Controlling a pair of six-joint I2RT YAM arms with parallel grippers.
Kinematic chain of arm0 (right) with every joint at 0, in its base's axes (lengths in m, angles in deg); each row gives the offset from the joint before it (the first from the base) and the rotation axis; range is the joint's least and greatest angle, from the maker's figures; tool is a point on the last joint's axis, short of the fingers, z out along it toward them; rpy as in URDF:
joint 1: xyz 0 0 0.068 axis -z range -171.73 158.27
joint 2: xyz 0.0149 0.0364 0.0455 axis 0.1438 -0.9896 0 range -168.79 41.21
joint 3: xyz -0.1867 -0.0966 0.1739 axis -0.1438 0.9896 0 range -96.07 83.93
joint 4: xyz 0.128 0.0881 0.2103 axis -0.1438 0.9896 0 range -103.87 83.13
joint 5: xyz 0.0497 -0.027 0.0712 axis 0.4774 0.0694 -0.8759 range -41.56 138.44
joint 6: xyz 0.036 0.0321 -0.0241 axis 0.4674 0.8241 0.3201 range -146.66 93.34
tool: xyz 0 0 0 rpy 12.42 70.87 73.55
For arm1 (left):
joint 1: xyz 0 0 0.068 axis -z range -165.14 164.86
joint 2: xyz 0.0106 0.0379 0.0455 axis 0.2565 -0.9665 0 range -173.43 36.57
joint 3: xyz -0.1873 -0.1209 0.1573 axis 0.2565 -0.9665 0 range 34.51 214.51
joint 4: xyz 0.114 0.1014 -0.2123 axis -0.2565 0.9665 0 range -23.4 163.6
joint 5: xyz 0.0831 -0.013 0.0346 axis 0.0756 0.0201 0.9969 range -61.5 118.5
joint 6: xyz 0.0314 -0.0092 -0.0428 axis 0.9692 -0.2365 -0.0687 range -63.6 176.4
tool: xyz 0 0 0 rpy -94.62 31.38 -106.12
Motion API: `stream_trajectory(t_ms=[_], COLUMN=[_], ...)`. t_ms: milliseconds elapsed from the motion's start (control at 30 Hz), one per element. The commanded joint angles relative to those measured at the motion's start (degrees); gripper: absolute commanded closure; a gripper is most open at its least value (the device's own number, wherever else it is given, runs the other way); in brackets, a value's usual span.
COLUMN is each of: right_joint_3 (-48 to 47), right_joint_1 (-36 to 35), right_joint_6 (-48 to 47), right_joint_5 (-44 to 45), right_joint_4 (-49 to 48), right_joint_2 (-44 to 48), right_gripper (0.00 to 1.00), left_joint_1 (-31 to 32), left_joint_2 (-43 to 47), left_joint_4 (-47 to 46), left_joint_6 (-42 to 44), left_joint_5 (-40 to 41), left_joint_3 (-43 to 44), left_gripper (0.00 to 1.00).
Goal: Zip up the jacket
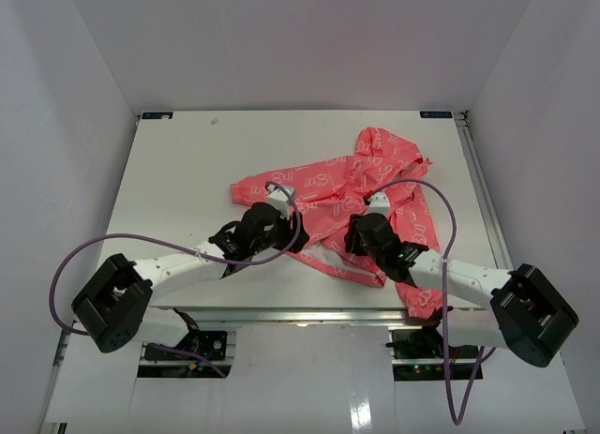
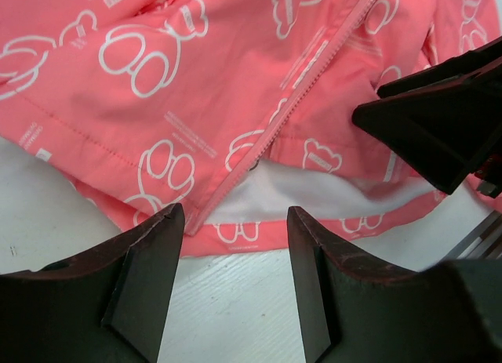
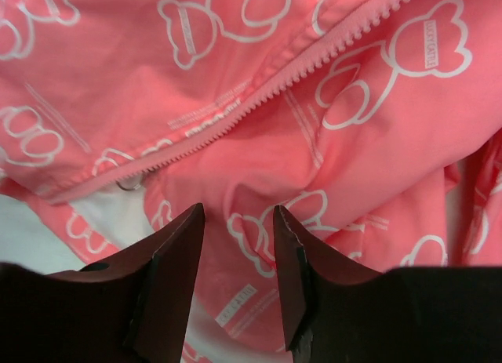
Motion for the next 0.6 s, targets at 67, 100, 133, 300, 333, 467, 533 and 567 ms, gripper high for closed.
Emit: stream_trajectory(t_ms=[67,100,133,300,333,467,533,567], right_joint_3=[1.0,1.4,1.5,2.0,2.5,6.9,9.1,10.4], right_joint_1=[-0.8,-0.7,-0.7,-0.4,-0.3,-0.2,-0.2,-0.3], right_joint_6=[-0.8,-1.4,-1.8,-5.4,-6.5,-11.5,-13.0,-13.8], right_joint_5=[6.0,5.9,6.3,5.9,4.9,-1.1,-3.9,-5.5], right_joint_4=[-0.2,-1.0,-1.1,-1.3,-2.1,-8.4,-10.9,-12.0], right_joint_2=[5.7,6.3,6.7,7.6,8.5,13.8,16.7,18.5], right_gripper=[0.87,0.91,0.92,0.92,0.92,0.92,0.92,0.91], left_joint_1=[0.0,0.0,0.0,0.0,0.1,0.0,-0.6,-1.3], left_joint_2=[-1.3,-1.4,-1.4,0.0,0.0,-0.9,-2.1,-3.3], left_joint_4=[-4.2,-4.2,-4.4,-7.3,-8.2,-9.2,-6.6,-6.0], left_joint_6=[1.2,1.4,1.4,2.6,2.6,1.4,-0.2,-0.6], left_joint_5=[-4.1,-5.4,-6.2,-11.7,-13.2,-15.2,-16.8,-19.6], left_joint_3=[1.3,1.5,1.4,-0.1,-0.2,1.3,3.8,5.5], left_gripper=[0.36,0.36,0.36,0.36,0.36,0.35,0.35,0.35])
